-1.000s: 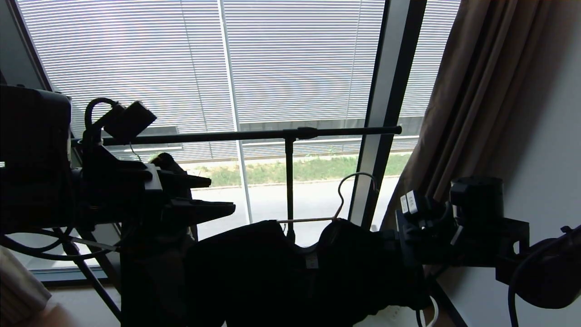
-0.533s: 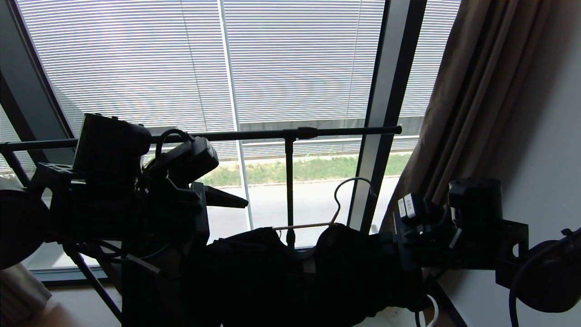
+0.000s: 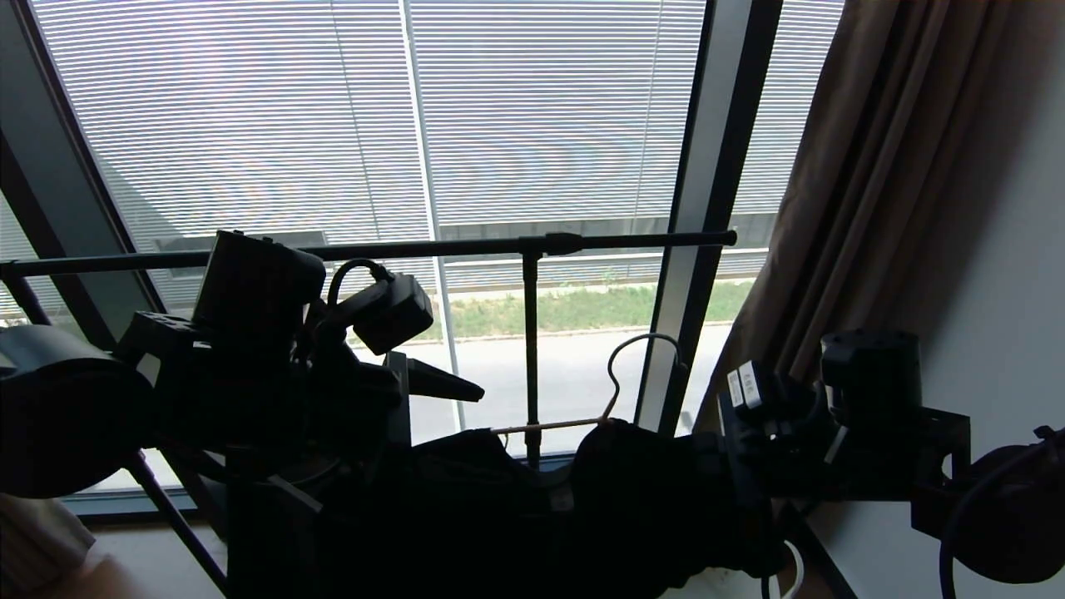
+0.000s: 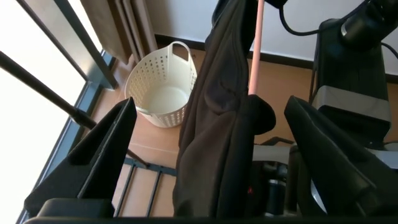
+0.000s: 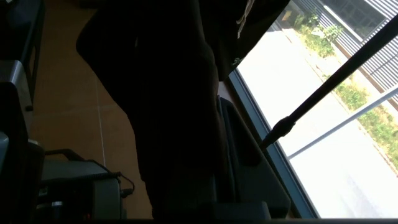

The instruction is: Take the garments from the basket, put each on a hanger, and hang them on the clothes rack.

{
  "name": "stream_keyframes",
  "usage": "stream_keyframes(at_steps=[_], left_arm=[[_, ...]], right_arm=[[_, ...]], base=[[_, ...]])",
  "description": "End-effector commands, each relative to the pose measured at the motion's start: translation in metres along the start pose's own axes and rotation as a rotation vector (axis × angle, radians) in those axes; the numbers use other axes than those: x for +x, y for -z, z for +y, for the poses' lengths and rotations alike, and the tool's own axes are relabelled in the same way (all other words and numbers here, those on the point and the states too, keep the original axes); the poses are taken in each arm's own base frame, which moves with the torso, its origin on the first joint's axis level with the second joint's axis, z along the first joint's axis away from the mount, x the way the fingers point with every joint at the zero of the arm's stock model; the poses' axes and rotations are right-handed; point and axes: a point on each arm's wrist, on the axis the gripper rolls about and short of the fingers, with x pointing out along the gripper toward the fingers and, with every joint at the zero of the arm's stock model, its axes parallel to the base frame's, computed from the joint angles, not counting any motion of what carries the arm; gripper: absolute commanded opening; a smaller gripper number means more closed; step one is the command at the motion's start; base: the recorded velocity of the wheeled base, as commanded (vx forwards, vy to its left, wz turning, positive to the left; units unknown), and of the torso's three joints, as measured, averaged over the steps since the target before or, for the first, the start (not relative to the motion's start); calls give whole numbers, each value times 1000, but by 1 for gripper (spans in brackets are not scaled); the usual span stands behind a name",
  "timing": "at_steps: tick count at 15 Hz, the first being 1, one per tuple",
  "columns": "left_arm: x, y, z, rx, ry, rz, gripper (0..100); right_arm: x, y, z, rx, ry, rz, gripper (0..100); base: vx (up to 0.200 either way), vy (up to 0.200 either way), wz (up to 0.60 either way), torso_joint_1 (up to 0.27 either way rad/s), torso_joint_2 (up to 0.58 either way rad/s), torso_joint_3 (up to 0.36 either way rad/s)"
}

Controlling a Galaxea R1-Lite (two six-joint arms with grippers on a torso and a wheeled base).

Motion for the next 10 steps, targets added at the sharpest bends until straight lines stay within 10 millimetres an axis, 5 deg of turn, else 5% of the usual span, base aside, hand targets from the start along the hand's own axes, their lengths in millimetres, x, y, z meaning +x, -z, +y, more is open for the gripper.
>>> stream_keyframes(at_steps=[1, 2, 10], left_arm=[[4, 2, -1, -7, 13, 9, 100], [4, 2, -1, -7, 13, 9, 0], [2, 8, -3, 24, -9, -32, 0]], right_arm=[[1, -3, 4, -7, -10, -5, 0], [1, -3, 4, -8, -13, -5, 0], [0, -6, 4, 2, -10, -5, 0]], base=[[0, 0, 0, 0, 0, 0], [0, 0, 0, 0, 0, 0], [0, 0, 0, 0, 0, 0]])
